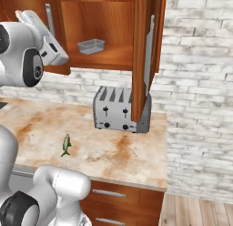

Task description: Retrieve the tupperware from the cabinet, then place the raw meat into the tupperware to avoid contamination.

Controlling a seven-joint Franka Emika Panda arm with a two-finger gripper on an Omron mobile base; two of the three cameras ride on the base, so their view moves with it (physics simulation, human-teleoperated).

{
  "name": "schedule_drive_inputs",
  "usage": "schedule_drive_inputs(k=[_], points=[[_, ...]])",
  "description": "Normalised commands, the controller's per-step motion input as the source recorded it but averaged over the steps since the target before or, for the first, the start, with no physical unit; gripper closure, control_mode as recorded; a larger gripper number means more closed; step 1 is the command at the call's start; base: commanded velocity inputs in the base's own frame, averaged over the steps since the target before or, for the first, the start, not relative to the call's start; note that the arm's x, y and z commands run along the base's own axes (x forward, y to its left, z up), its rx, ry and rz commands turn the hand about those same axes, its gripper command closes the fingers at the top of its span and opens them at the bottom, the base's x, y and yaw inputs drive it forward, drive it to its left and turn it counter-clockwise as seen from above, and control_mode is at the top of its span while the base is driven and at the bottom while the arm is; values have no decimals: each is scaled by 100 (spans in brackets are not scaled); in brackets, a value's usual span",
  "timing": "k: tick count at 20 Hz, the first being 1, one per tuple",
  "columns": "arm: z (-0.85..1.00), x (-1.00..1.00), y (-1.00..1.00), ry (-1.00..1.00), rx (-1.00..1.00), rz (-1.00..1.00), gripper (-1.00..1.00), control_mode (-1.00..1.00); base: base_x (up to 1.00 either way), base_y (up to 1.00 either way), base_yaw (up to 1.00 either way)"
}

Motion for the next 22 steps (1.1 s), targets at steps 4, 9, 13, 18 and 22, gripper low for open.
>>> schedule_drive_inputs(k=[4,9,13,18,22], points=[[0,0,-39,0,34,1,-100,-100,0,0,0],[0,0,-34,0,32,0,-100,-100,0,0,0],[-3,12,-24,0,32,4,-100,-100,0,0,0],[-10,23,-4,0,25,4,-100,-100,0,0,0],[-24,33,0,0,14,2,-100,-100,0,0,0]])
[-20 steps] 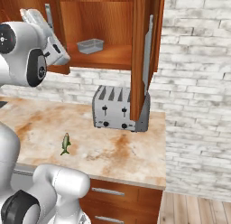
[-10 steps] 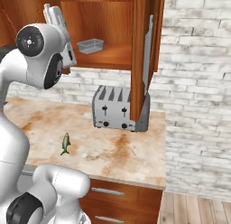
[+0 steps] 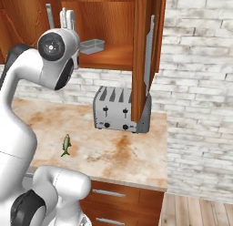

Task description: Retrieve the tupperware from the cabinet, then place the raw meat into the tupperware to avoid contamination.

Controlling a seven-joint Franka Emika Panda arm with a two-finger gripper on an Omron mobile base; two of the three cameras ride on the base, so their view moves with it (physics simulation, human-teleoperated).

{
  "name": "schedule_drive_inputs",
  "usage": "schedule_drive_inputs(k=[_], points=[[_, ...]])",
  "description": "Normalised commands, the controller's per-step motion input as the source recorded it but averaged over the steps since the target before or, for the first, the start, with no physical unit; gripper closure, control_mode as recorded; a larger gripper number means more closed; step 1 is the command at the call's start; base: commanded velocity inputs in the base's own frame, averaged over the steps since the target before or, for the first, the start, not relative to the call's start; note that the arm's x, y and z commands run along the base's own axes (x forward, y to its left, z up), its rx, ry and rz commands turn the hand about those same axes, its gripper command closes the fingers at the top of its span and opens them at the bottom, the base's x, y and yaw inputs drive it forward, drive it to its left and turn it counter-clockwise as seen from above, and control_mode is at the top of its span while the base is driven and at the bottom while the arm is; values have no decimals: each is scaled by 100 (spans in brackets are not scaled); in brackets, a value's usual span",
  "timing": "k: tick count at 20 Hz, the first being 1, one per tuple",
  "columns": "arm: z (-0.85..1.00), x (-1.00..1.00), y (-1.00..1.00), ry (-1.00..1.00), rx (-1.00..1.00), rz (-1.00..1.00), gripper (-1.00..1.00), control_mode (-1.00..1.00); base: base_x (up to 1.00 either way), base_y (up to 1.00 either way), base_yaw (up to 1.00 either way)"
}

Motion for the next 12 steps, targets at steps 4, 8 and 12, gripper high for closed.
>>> schedule_drive_inputs(k=[4,8,12], points=[[-24,38,0,0,12,3,-100,-100,0,0,0],[-8,28,0,0,12,7,-100,-100,0,0,0],[0,15,0,0,10,15,-100,-100,0,0,0]])
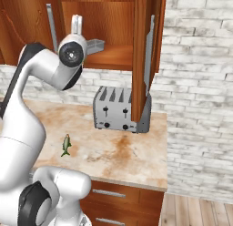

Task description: Retrieve the tupperware from the cabinet, then place the raw meat into the tupperware to avoid contamination.

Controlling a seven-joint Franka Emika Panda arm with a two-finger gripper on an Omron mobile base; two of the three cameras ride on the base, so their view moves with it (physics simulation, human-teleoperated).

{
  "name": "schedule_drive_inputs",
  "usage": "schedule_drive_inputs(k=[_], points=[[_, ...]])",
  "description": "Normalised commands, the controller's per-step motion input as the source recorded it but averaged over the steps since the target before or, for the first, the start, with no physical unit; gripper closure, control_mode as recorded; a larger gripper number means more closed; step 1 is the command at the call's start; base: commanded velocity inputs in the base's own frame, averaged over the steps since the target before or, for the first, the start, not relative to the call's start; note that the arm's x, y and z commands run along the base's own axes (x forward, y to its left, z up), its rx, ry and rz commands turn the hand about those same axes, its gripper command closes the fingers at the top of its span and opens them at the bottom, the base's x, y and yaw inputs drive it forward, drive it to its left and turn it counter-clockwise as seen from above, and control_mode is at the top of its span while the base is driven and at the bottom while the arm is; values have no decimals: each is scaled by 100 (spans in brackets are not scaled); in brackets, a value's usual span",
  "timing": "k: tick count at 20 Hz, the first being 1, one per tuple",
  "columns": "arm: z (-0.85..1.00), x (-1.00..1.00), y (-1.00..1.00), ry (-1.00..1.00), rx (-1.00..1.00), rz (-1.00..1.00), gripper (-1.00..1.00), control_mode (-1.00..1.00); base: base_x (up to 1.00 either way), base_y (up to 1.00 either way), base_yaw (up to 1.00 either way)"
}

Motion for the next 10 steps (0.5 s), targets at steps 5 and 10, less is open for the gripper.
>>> schedule_drive_inputs(k=[5,10], points=[[0,14,3,0,4,16,-100,-100,0,0,0],[0,6,15,-1,0,12,-100,-100,0,0,0]])
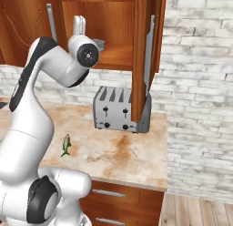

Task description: Retrieve the tupperware from the cabinet, then place the raw meat into the tupperware to avoid contamination.

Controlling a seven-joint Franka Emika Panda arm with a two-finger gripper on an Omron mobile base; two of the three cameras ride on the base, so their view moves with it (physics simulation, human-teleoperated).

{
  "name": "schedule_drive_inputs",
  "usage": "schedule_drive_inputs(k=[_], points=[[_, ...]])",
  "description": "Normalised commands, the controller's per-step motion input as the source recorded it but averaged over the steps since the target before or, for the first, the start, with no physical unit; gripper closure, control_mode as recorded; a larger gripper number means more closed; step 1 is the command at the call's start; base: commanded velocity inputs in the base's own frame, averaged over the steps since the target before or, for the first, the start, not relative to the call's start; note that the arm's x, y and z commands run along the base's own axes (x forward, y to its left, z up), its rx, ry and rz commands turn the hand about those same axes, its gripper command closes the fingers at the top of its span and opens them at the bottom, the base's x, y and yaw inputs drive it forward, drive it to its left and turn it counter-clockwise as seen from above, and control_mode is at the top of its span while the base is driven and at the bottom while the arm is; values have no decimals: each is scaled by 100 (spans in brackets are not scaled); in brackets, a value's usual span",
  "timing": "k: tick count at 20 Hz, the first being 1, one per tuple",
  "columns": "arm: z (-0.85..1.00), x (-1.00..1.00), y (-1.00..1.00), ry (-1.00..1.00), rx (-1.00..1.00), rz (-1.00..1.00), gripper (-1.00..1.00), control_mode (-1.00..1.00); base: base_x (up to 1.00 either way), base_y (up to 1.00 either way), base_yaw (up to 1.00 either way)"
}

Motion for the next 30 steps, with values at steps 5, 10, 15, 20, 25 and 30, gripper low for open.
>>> schedule_drive_inputs(k=[5,10,15,20,25,30], points=[[0,11,21,-2,0,5,-100,-100,0,0,0],[0,17,15,-3,0,3,-100,-100,0,0,0],[0,25,15,-3,0,3,-100,-100,0,0,0],[0,24,4,-4,0,5,-100,-100,0,0,0],[0,12,4,-2,0,6,-100,-100,0,0,0],[0,0,14,0,0,9,-100,-100,0,0,0]])
